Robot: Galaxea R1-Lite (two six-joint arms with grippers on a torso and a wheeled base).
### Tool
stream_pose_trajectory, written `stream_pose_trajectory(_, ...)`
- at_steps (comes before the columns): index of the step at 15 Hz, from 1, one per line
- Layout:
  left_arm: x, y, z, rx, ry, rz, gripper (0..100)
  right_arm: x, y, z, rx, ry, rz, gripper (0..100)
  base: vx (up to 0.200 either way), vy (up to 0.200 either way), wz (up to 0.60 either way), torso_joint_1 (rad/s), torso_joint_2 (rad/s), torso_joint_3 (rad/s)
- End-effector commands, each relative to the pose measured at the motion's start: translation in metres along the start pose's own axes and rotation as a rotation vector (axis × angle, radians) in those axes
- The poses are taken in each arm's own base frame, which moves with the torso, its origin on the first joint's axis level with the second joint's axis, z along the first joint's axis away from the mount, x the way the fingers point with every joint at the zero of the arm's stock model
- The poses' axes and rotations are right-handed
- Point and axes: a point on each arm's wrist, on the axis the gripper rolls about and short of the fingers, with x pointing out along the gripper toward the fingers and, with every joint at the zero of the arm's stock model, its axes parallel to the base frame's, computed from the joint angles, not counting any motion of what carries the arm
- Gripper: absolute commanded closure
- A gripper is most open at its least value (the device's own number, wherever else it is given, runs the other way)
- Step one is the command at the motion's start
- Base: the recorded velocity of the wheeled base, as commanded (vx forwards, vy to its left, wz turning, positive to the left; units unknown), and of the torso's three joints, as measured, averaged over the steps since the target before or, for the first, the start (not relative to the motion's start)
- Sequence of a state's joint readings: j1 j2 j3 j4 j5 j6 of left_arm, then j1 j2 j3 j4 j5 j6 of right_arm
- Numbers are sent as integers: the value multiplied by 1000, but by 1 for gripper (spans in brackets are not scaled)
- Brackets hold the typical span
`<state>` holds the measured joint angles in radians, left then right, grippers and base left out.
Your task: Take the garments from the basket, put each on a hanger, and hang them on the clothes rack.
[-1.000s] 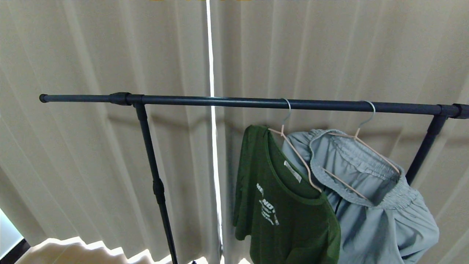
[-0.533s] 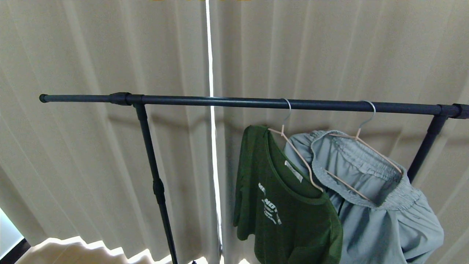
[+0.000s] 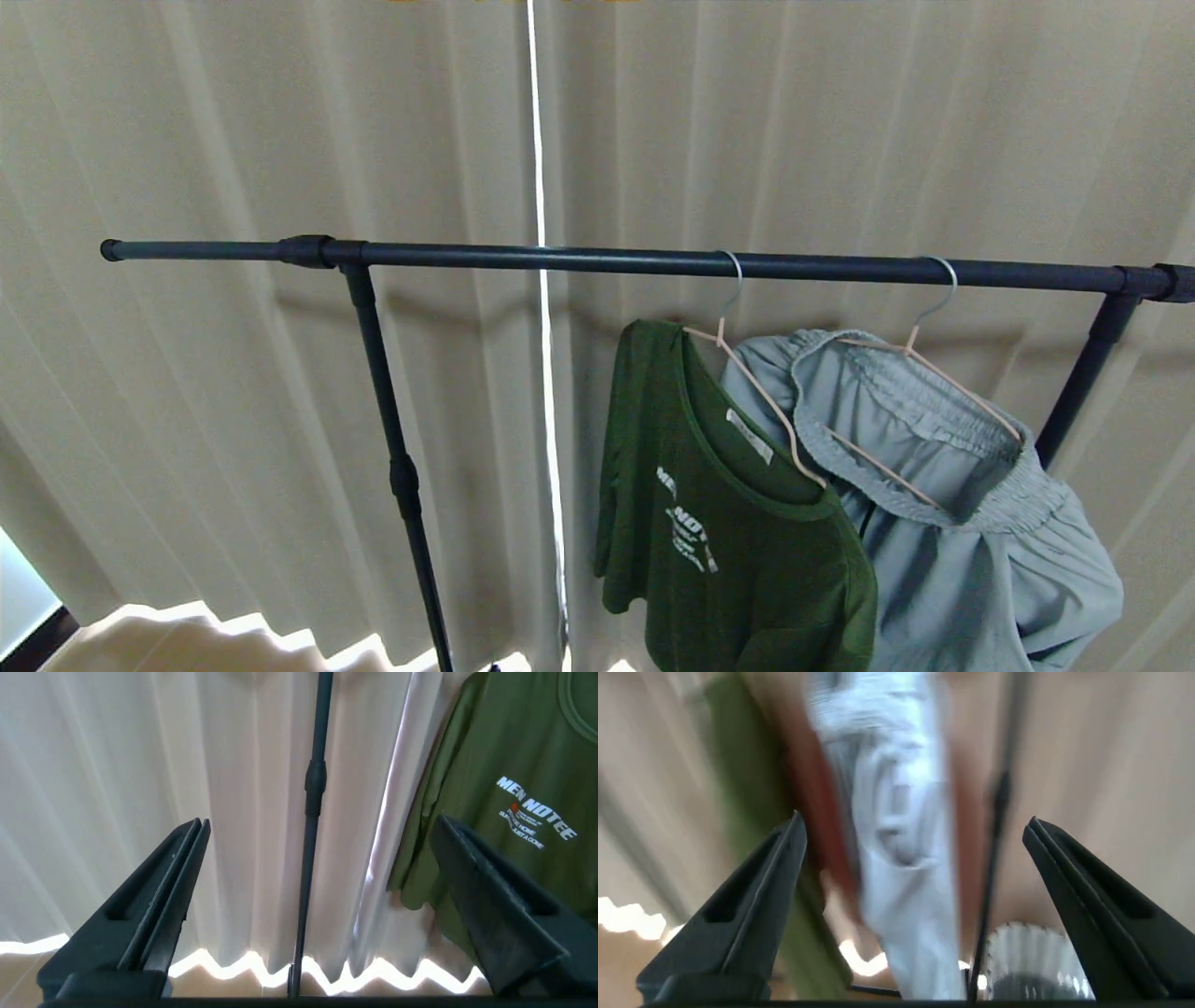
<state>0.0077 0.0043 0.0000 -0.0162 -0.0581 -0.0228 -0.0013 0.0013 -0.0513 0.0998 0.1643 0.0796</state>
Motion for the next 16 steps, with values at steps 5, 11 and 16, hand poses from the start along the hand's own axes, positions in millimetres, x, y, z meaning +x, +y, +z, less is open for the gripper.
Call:
stream_pose_trajectory(5,0,0,0,0,-5,0,0,4,-1,-5,-196,-29,-15,0,0,0,0,0,0,0)
stream_pose_trajectory(11,0,0,0,0,-5,0,0,4,-1,-4,-154,-34,-20,0,0,0,0,0,0,0)
stream_pose_trajectory(16,0,0,0,0,-5,0,0,4,-2,-4,-146,-34,-28,0,0,0,0,0,0,0)
